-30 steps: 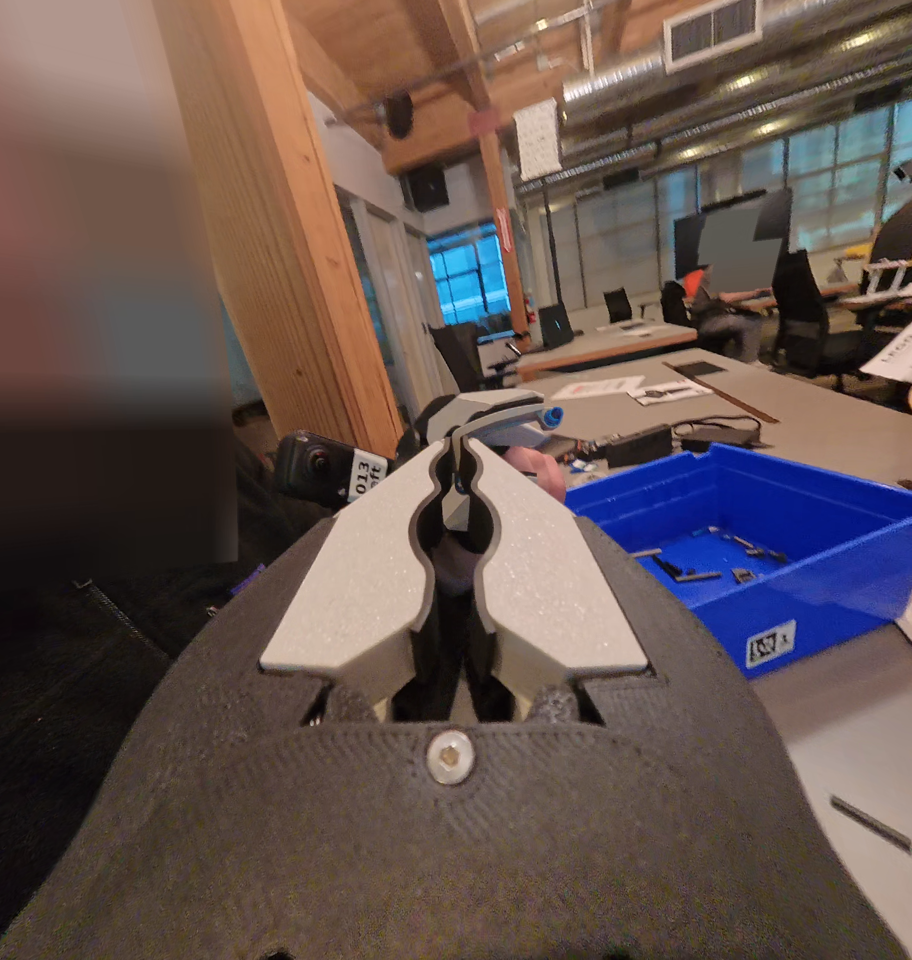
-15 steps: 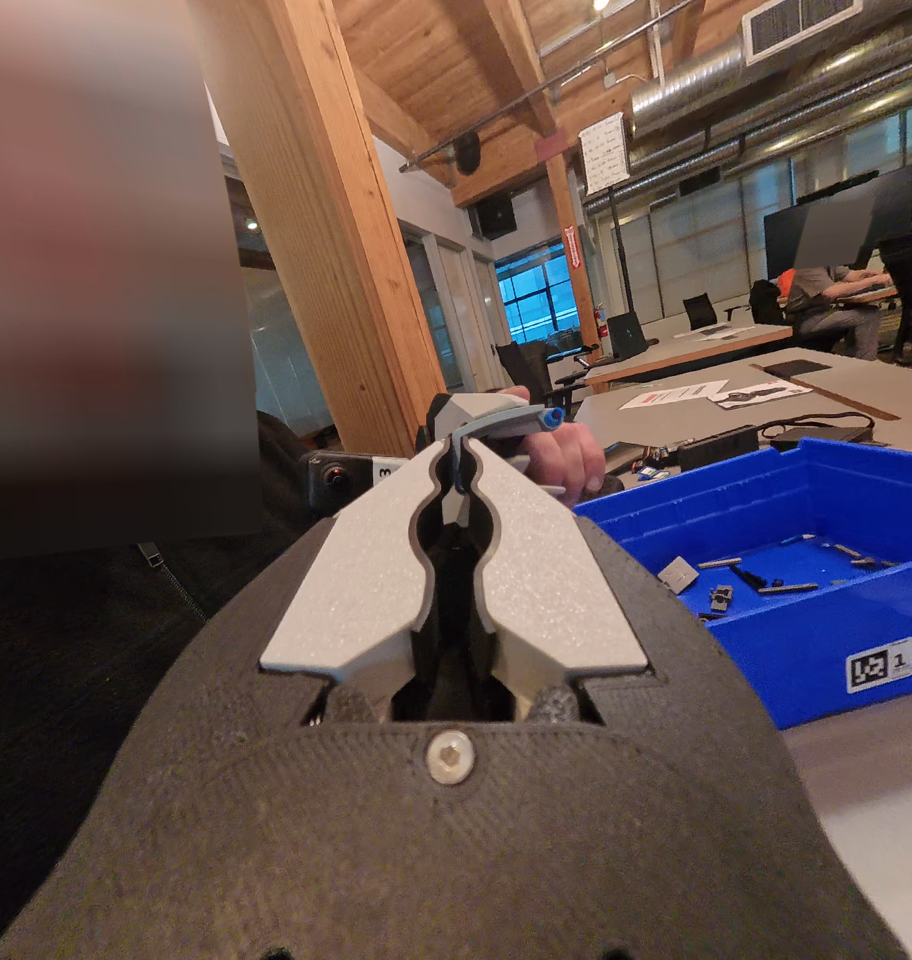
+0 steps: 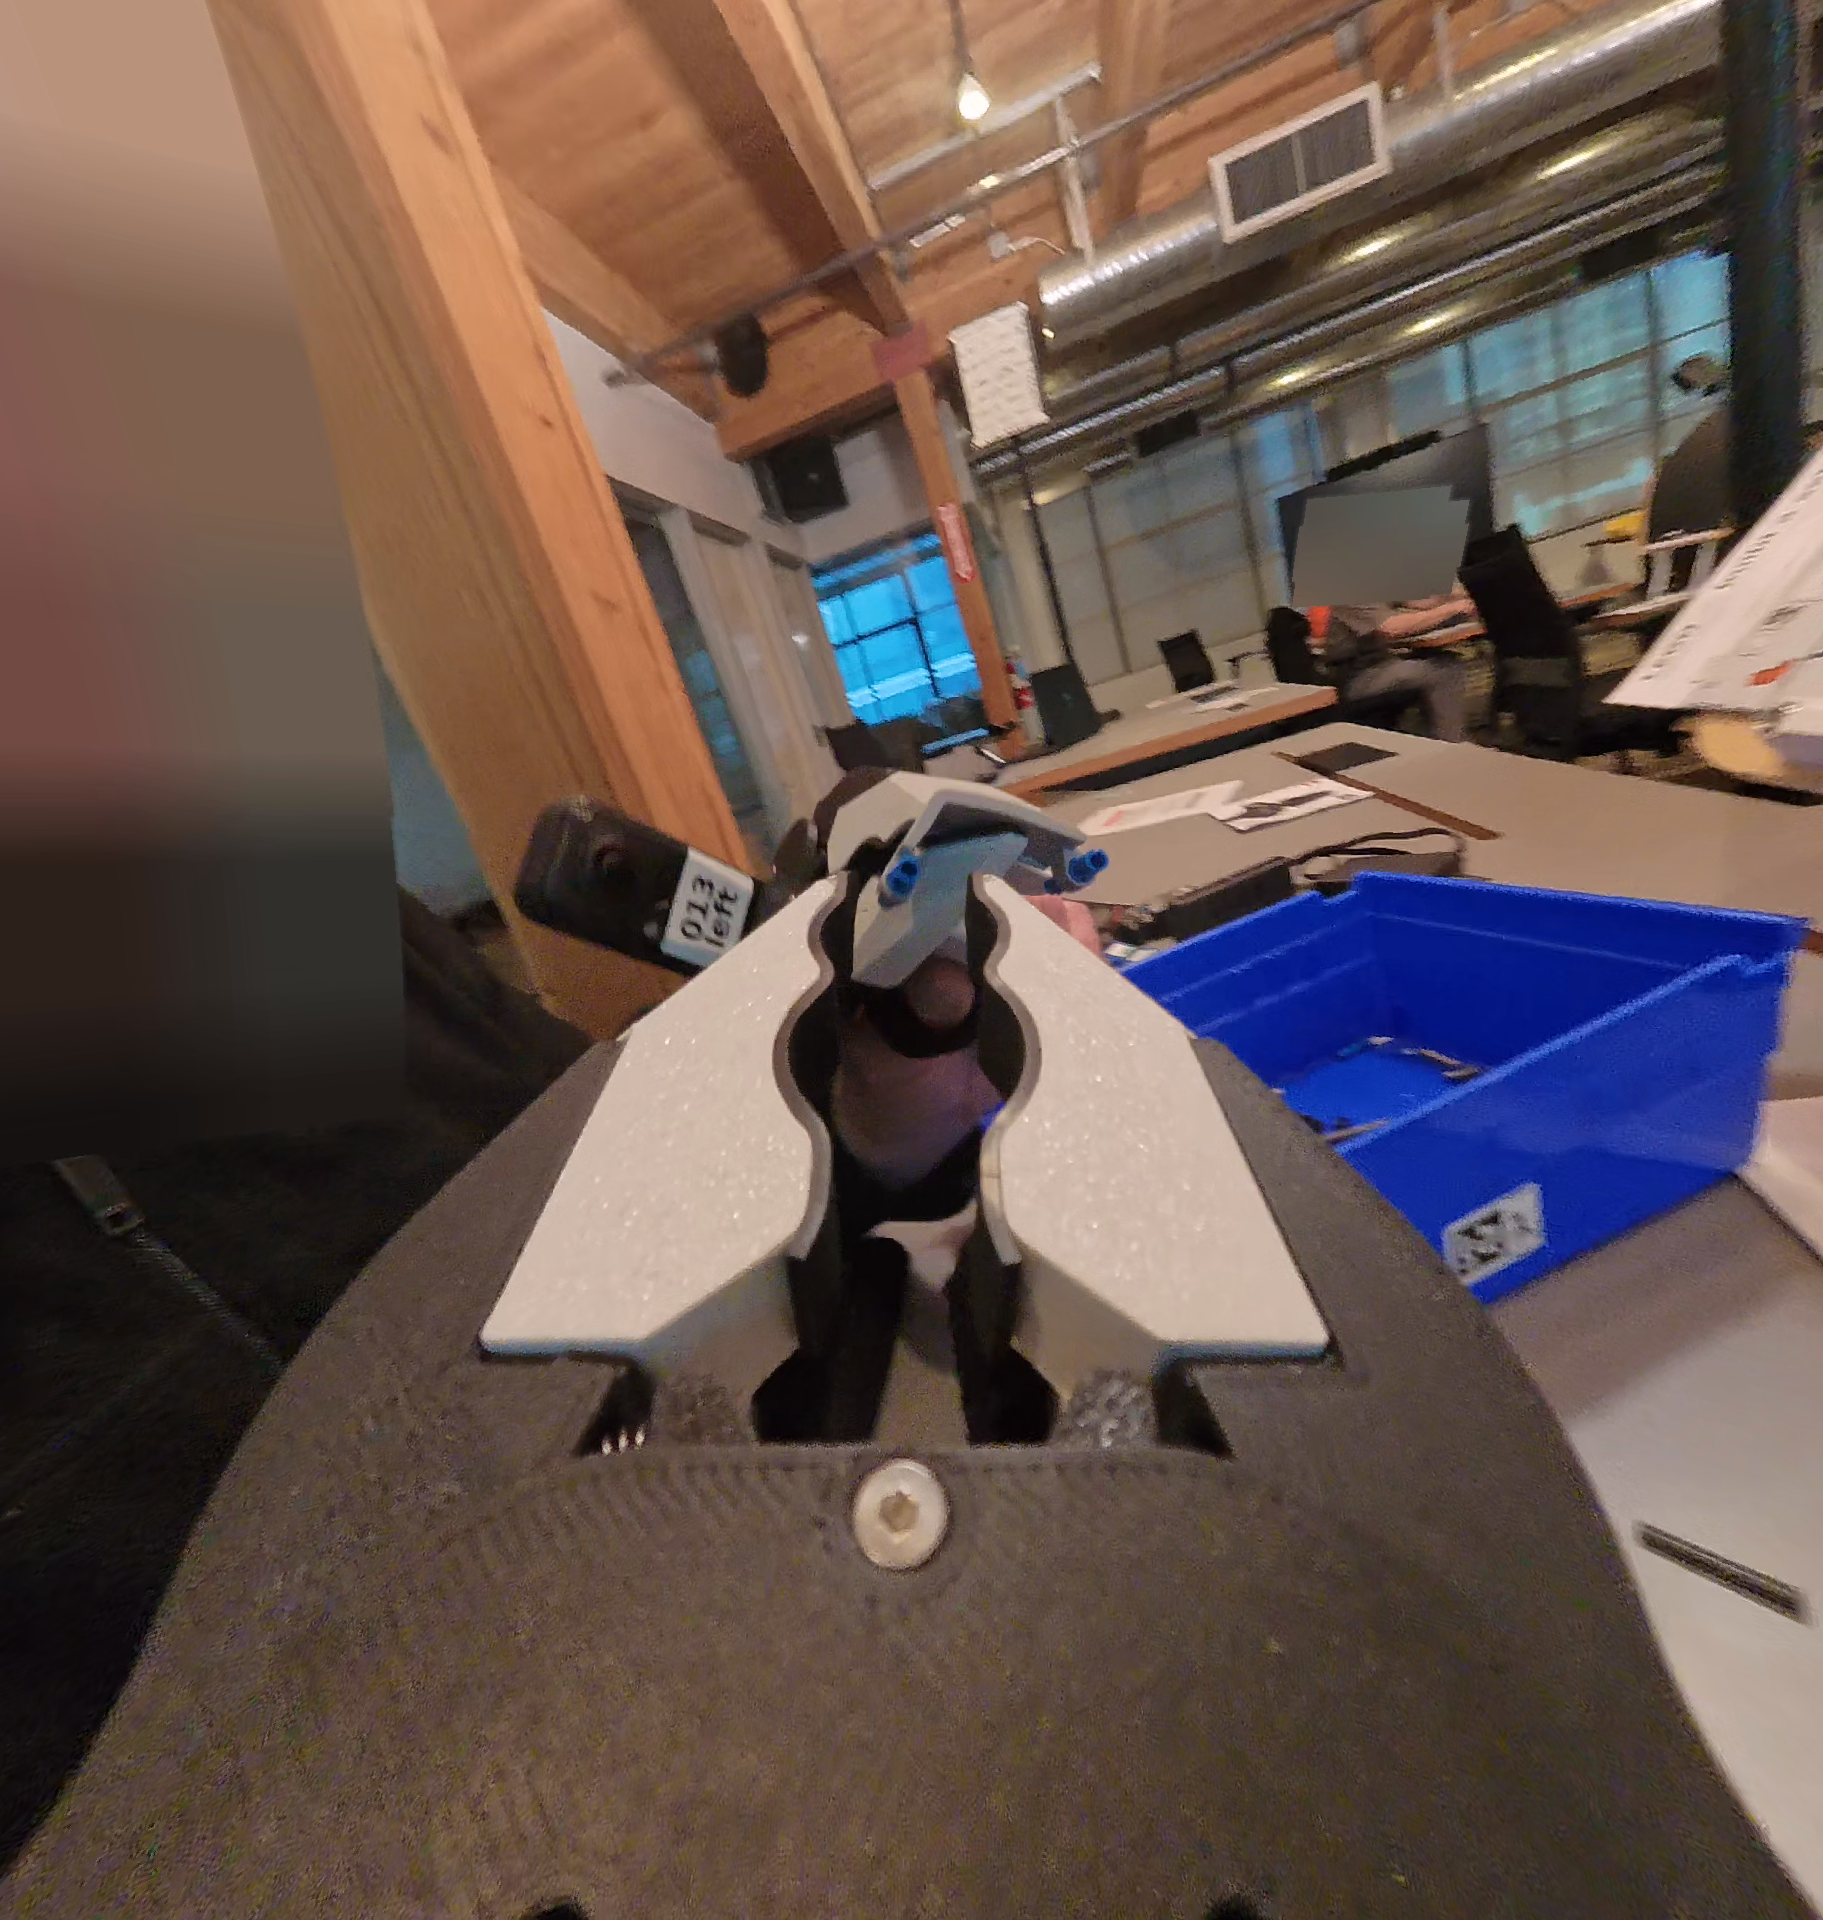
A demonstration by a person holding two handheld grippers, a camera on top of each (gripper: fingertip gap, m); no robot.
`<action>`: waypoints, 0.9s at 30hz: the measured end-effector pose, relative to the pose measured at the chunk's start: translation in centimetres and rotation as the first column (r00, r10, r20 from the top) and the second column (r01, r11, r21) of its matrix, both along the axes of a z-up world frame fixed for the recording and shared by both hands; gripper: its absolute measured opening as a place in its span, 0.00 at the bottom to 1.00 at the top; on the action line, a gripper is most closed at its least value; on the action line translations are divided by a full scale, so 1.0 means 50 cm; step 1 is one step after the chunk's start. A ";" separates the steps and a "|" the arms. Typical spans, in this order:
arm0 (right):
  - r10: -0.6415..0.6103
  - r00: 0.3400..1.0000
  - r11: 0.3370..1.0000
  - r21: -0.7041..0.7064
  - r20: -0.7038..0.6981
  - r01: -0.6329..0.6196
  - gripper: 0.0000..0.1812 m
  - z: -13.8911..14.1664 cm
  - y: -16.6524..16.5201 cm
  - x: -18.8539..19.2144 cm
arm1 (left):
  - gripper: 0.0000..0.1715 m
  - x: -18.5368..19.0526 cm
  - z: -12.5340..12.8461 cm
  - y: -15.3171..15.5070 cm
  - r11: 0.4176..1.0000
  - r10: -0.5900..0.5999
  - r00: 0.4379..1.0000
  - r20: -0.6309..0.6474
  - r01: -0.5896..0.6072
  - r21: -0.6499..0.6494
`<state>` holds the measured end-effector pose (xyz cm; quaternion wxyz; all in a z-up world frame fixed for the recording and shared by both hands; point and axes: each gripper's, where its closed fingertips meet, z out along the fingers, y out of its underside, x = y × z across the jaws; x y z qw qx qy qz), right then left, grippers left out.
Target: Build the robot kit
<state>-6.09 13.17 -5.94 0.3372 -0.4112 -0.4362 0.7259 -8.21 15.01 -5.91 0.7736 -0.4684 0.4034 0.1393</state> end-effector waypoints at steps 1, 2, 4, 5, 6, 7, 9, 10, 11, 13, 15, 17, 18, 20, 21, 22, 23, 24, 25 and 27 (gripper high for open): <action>-0.033 0.999 0.999 0.028 0.009 0.033 0.10 -0.001 0.004 -0.001 | 0.00 -0.009 0.001 0.008 0.999 -0.008 0.999 0.052 0.010 -0.043; -0.066 0.998 0.996 0.054 0.017 0.065 0.09 -0.002 0.008 -0.004 | 0.00 -0.016 0.001 0.014 0.995 -0.026 0.994 0.109 0.036 -0.095; -0.107 0.994 0.990 0.092 0.033 0.104 0.10 -0.003 0.012 -0.008 | 0.00 -0.031 0.010 0.021 0.977 -0.074 0.962 0.261 0.123 -0.177; -0.118 0.992 0.988 0.103 0.035 0.114 0.09 -0.003 0.012 -0.010 | 0.00 -0.041 0.015 0.026 0.964 -0.087 0.940 0.331 0.163 -0.208; -0.135 0.990 0.985 0.110 0.035 0.130 0.09 -0.002 0.015 -0.011 | 0.00 -0.049 0.017 0.030 0.949 -0.097 0.917 0.386 0.202 -0.241; -0.149 0.988 0.983 0.113 0.036 0.144 0.09 -0.001 0.019 -0.012 | 0.00 -0.054 0.021 0.031 0.930 -0.121 0.885 0.449 0.259 -0.260; -0.174 0.984 0.979 0.111 0.042 0.169 0.09 0.000 0.027 -0.015 | 0.00 -0.063 0.030 0.032 0.866 -0.174 0.781 0.600 0.411 -0.285; -0.194 0.980 0.976 0.112 0.042 0.189 0.09 0.002 0.031 -0.017 | 0.00 -0.063 0.032 0.031 0.811 -0.203 0.709 0.676 0.509 -0.290; -0.208 0.977 0.972 0.118 0.040 0.202 0.09 0.005 0.032 -0.018 | 0.00 -0.066 0.041 0.027 0.752 -0.238 0.614 0.752 0.606 -0.257; -0.227 0.973 0.966 0.136 0.040 0.219 0.09 0.013 0.029 -0.022 | 0.00 -0.068 0.060 0.007 0.593 -0.322 0.400 0.858 0.792 -0.146; -0.234 0.972 0.962 0.152 0.026 0.227 0.10 0.025 0.021 -0.024 | 0.00 -0.076 0.083 -0.018 0.426 -0.385 0.183 0.905 0.905 -0.002; -0.234 0.972 0.961 0.154 0.003 0.231 0.10 0.041 0.013 -0.025 | 0.00 -0.074 0.091 -0.036 0.324 -0.426 0.085 0.901 0.944 0.064; -0.230 0.973 0.961 0.156 -0.002 0.228 0.11 0.047 0.008 -0.028 | 0.00 -0.068 0.088 -0.037 0.313 -0.435 0.086 0.896 0.948 0.061; -0.232 0.973 0.956 0.181 -0.006 0.229 0.11 0.057 -0.003 -0.037 | 0.00 -0.058 0.089 -0.043 0.277 -0.451 0.061 0.890 0.958 0.075; -0.237 0.971 0.952 0.200 -0.001 0.233 0.11 0.060 -0.008 -0.043 | 0.00 -0.056 0.089 -0.043 0.272 -0.454 0.052 0.890 0.959 0.083; -0.246 0.969 0.945 0.221 -0.002 0.240 0.12 0.064 -0.014 -0.048 | 0.00 -0.053 0.089 -0.045 0.266 -0.458 0.046 0.888 0.960 0.088; -0.260 0.965 0.936 0.244 -0.007 0.254 0.12 0.070 -0.019 -0.053 | 0.00 -0.050 0.088 -0.047 0.254 -0.465 0.038 0.885 0.963 0.092; -0.279 0.960 0.924 0.267 -0.013 0.272 0.11 0.076 -0.022 -0.058 | 0.00 -0.045 0.085 -0.045 0.252 -0.461 0.042 0.887 0.964 0.086; -0.299 0.954 0.911 0.296 -0.010 0.288 0.11 0.078 -0.025 -0.065 | 0.00 -0.041 0.082 -0.044 0.247 -0.460 0.042 0.887 0.966 0.082; -0.347 0.938 0.870 0.377 0.007 0.319 0.11 0.073 -0.028 -0.081 | 0.00 -0.036 0.079 -0.045 0.227 -0.462 0.026 0.886 0.970 0.091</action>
